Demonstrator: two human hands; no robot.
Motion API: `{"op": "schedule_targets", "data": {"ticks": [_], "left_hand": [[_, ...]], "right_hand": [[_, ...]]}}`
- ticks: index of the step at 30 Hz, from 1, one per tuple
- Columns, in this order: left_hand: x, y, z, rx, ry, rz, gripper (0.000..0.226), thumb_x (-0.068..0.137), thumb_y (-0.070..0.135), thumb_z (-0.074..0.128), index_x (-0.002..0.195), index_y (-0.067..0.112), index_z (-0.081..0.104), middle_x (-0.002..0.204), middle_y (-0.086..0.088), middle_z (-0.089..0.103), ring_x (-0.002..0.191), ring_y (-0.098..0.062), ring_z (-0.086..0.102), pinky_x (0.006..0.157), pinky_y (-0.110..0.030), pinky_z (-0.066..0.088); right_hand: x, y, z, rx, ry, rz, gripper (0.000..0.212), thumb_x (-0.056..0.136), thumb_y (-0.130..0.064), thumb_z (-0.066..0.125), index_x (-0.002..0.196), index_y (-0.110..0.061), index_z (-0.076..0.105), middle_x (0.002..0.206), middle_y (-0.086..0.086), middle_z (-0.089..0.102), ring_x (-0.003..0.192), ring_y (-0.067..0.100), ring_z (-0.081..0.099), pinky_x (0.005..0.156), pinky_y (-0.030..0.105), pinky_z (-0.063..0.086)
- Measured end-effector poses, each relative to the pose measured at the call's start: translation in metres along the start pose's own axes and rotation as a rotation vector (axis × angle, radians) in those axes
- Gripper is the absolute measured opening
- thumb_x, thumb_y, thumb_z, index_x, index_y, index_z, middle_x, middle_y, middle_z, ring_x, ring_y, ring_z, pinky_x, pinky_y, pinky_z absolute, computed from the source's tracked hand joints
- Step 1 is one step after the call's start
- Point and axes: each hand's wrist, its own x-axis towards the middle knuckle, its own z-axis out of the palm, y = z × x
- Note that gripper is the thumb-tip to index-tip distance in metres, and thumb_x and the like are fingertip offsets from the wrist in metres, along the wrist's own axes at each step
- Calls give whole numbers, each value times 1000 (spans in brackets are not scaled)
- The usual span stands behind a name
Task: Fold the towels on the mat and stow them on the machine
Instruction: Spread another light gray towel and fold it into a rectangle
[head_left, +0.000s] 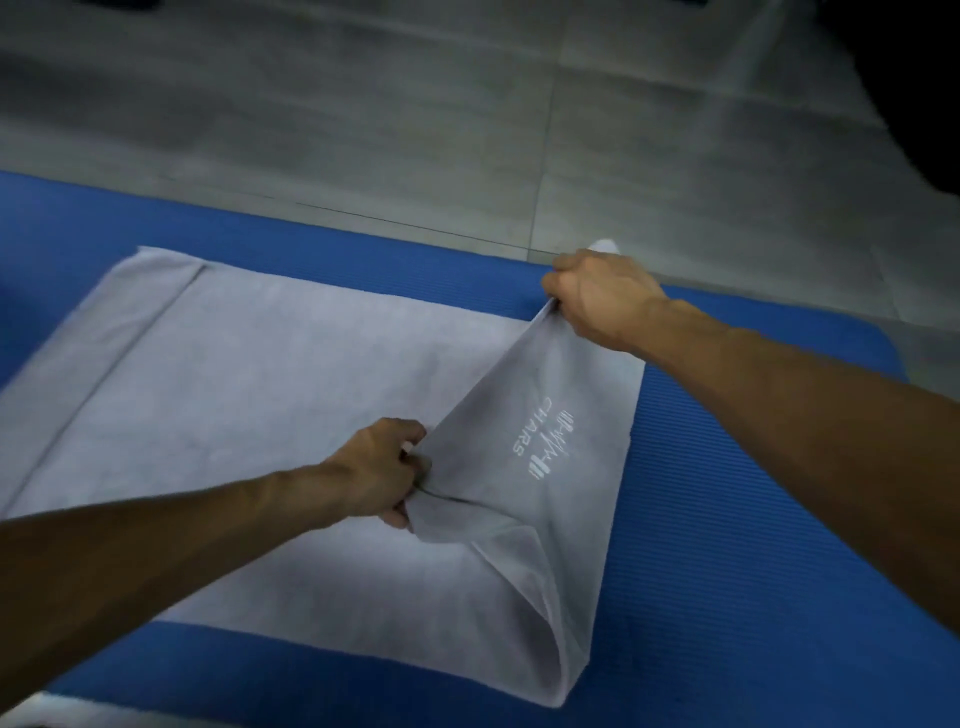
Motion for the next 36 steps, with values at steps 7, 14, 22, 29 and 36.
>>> {"op": "schedule_targets", "data": {"ticks": [7,14,22,29,36], "left_hand": [[-42,-71,-105,-57,135,23,9,89,15,68,95,10,65,78,-14,68,45,-11,57,45,-23,48],[-65,-172,-174,-269,405,-17,20,98,17,52,87,15,69,80,-2,68,70,-13,61,59,-23,50],[-89,-251,-219,-332,606,-28,8,92,29,63,87,27,70,77,7,70,69,-8,66,55,-17,49],[-93,-326,-277,-174,591,-66,15,79,41,74,88,31,67,73,5,64,70,-10,60,61,-22,45],[-71,-370,-269,349,547,-250,29,83,52,58,98,30,46,89,10,57,77,-16,58,62,-31,43]], "right_hand": [[94,-96,-28,162,79,-39,20,89,-16,44,97,-9,61,104,9,57,96,31,54,72,37,46],[201,-200,-50,235,136,-116,21,88,-15,42,93,-10,63,97,7,55,90,29,53,76,41,51],[287,-307,-64,221,142,-219,21,87,-14,43,91,-8,63,95,4,51,93,25,50,72,34,41],[345,-386,-66,84,160,-339,20,89,-16,43,91,-4,59,98,10,54,94,28,49,71,39,41],[357,-436,-20,183,-132,-254,53,95,-15,44,147,-14,32,159,5,21,132,30,39,106,42,37]]}}
